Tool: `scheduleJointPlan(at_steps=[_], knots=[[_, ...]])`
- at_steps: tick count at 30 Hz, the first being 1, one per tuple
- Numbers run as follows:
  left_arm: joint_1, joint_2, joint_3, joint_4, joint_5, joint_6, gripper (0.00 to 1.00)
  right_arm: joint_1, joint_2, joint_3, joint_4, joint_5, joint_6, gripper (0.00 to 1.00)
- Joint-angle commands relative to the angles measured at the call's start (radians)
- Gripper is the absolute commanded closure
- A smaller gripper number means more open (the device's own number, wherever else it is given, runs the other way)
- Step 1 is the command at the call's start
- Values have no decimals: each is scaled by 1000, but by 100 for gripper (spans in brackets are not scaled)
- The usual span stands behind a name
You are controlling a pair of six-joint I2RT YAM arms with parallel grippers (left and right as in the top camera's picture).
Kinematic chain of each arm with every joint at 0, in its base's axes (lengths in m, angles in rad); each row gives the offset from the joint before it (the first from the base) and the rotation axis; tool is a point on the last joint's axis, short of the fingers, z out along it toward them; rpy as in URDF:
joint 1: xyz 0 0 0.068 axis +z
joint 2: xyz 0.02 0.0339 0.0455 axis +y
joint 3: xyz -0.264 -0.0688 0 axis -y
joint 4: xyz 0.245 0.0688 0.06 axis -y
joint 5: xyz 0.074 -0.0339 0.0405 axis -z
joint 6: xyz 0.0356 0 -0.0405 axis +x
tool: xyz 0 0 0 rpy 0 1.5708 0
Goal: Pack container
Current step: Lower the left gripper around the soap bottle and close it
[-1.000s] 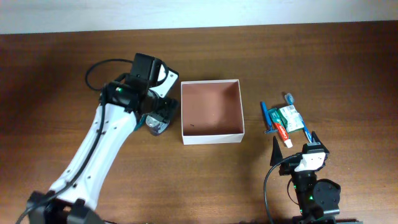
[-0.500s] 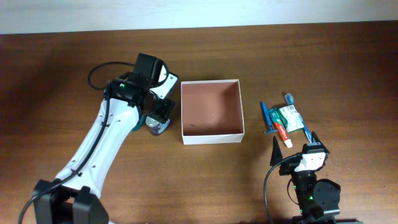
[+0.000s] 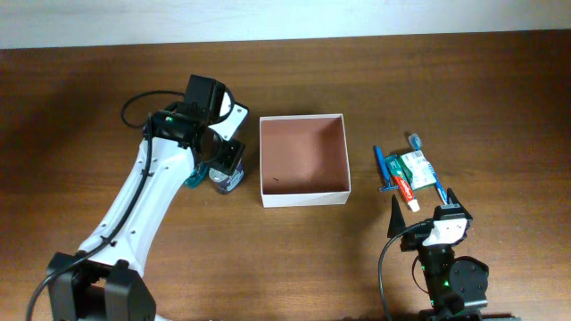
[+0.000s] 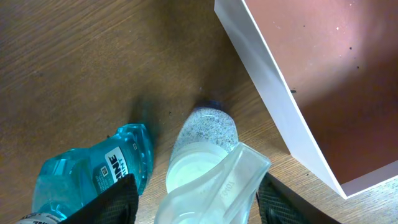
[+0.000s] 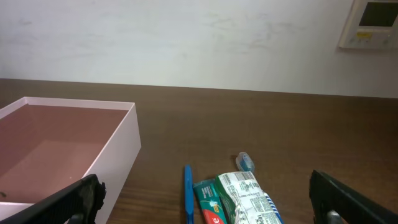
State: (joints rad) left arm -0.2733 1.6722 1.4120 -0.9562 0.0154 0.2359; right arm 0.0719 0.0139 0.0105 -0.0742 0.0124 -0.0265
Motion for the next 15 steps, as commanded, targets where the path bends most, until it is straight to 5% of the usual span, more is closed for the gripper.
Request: scheduleJointPlan(at_steps=[1,15], knots=[[1,11,15,-2,18,-3,39,6,-8,-5,-7,-1,4,2],[1,15,2,3,18,-3,42,6,-8,-5,-7,-1,4,2]])
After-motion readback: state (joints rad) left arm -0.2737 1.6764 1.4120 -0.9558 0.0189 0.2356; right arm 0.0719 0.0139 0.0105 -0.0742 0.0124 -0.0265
